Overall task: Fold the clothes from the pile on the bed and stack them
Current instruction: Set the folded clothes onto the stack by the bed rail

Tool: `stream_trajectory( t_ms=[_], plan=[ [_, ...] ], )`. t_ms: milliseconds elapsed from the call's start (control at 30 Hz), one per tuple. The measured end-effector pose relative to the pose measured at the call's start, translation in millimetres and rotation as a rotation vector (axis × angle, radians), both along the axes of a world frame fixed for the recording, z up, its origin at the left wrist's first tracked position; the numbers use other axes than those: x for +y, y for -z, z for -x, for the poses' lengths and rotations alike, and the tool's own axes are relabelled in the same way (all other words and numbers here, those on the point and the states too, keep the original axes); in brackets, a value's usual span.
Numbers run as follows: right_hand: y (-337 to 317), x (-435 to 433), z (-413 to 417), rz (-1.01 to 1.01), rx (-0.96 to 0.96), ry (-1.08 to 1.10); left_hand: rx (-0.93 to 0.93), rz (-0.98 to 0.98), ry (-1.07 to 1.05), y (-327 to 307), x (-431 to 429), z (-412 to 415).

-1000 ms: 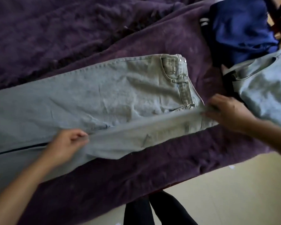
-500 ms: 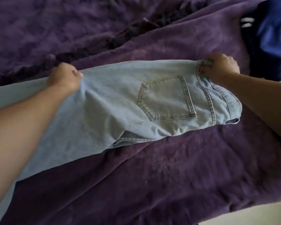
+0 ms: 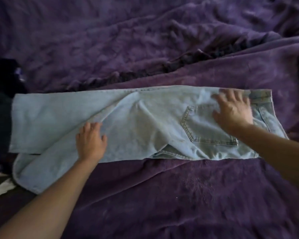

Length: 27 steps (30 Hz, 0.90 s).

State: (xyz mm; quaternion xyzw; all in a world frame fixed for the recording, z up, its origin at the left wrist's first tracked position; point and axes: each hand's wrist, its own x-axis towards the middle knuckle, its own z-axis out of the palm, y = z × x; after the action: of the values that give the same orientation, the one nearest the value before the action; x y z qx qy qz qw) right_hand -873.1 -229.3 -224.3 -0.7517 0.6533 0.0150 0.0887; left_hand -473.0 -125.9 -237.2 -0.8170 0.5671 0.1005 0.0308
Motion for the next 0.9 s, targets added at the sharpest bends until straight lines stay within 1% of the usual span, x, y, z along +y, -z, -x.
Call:
stream_trajectory(
  t_ms=[133, 233, 333, 433, 500, 533, 600, 633, 667, 700, 767, 833, 900],
  plan=[
    [3.0, 52.4, -75.9, -0.201, -0.169, -0.163, -0.097, -0.201, -0.111, -8.8, 87.0, -51.2],
    [5.4, 77.6, -131.9, -0.203, -0.228, -0.253, -0.120, -0.342, -0.206, -9.8, 124.9, -91.1],
    [5.9, 83.0, -185.6, -0.135, -0.245, -0.267, -0.164, -0.395, -0.172, -1.2, 152.0, -131.9],
    [13.5, 71.7, -237.7, -0.201, -0.272, -0.202, -0.179, -0.372, -0.106, 16.6, 167.0, -166.4],
    [21.8, 57.7, -272.7, -0.323, -0.361, -0.016, -0.170, -0.366, -0.023, 27.1, 171.3, -183.8],
    [26.6, 49.1, -290.2, -0.411, -0.453, 0.141, -0.160, -0.356, 0.039, 30.6, 173.3, -190.8],
    [34.8, 29.1, -323.8, -0.548, -0.756, 0.560, -0.114, -0.278, 0.170, 30.5, 174.4, -207.0],
    [38.5, 17.7, -337.3, -0.566, -0.893, 0.742, -0.073, -0.201, 0.217, 26.5, 172.5, -218.0],
    [41.1, 7.5, -348.4, -0.561, -0.968, 0.863, -0.018, -0.110, 0.238, 20.7, 168.2, -231.9],
    [42.4, -1.3, -356.3, -0.541, -0.993, 0.946, 0.049, -0.009, 0.230, 14.2, 160.2, -247.6],
    [39.6, -15.2, -365.0, -0.455, -0.994, 1.077, 0.198, 0.161, 0.150, -5.6, 133.6, -279.4],
    [36.1, -28.2, -369.6, -0.416, -0.990, 1.169, 0.361, 0.312, 0.016, -32.2, 94.5, -311.2],
    [27.5, -41.2, -375.3, -0.439, -1.016, 1.212, 0.529, 0.412, -0.136, -52.8, 45.7, -340.8]
  ],
)
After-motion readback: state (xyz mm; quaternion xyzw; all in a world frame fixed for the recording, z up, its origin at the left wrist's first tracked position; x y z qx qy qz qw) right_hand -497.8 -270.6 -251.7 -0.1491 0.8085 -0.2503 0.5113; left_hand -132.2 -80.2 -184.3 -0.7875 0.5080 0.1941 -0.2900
